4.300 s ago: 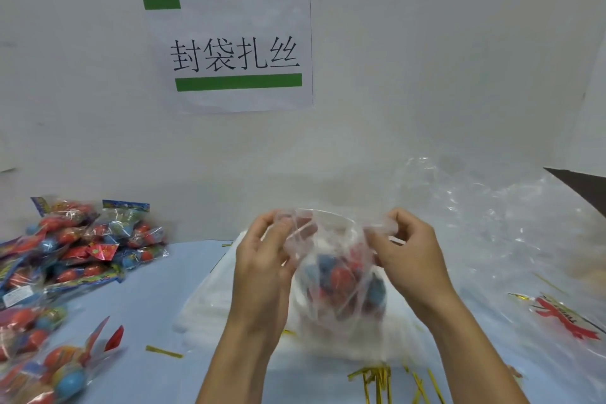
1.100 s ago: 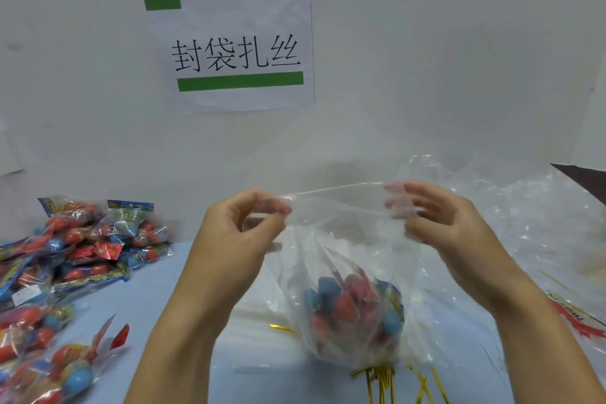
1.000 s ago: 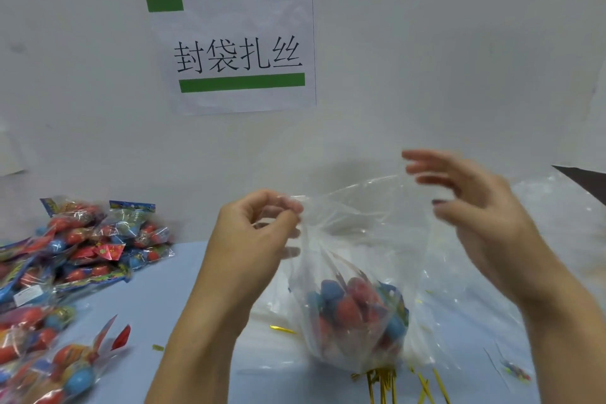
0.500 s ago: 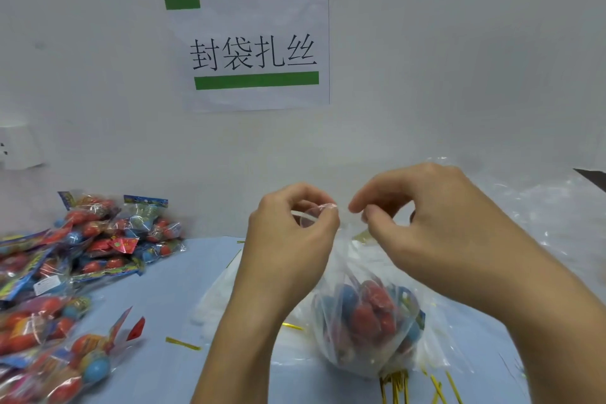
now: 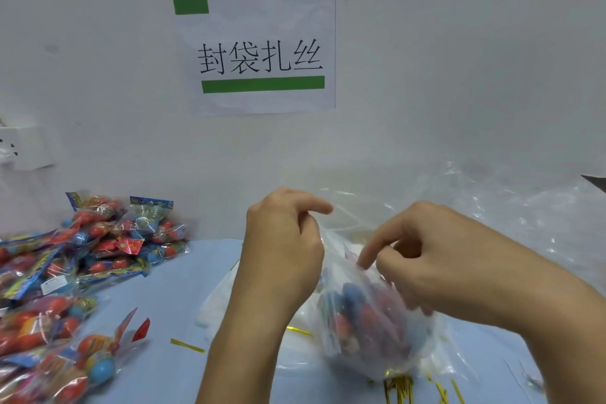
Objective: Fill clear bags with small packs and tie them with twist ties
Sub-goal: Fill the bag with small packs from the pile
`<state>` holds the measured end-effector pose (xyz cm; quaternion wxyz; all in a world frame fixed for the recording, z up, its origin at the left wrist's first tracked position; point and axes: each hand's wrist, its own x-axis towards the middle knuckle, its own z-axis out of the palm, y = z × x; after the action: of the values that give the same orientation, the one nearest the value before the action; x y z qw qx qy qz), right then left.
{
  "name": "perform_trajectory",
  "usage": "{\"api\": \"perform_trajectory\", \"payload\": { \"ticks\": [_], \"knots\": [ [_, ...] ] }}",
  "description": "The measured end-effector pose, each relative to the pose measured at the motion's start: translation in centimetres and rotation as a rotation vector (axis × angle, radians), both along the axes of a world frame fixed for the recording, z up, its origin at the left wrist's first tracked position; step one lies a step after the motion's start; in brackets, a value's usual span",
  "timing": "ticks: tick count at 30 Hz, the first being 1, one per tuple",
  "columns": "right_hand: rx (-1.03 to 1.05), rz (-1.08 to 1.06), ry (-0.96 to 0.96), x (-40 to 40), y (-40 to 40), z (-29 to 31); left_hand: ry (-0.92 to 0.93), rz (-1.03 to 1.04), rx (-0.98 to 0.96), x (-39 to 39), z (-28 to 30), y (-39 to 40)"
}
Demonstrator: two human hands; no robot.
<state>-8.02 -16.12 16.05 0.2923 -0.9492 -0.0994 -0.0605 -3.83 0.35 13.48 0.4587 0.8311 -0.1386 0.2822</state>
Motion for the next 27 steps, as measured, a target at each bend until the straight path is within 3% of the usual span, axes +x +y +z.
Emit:
{"api": "perform_trajectory", "payload": {
  "ticks": [8,12,20,27],
  "knots": [
    [-0.19,-0.088,-0.037,2.7,3.1,-3.1,-0.052,-0.013,0.141,-0.7,0.8,-0.2],
    [-0.272,-0.205,-0.104,3.8,4.4,-4.7,0.009,-0.065,0.174,-0.7,0.8,-0.2],
    [-0.17,-0.327,-0.107,5.0,6.0,-6.5,0.129,-0.061,0.236,-0.3,-0.2,0.0],
    [-0.07,-0.217,-0.02,3.7,4.4,-4.1,0.091,-0.002,0.22,0.2,-0.2,0.6]
  ]
}}
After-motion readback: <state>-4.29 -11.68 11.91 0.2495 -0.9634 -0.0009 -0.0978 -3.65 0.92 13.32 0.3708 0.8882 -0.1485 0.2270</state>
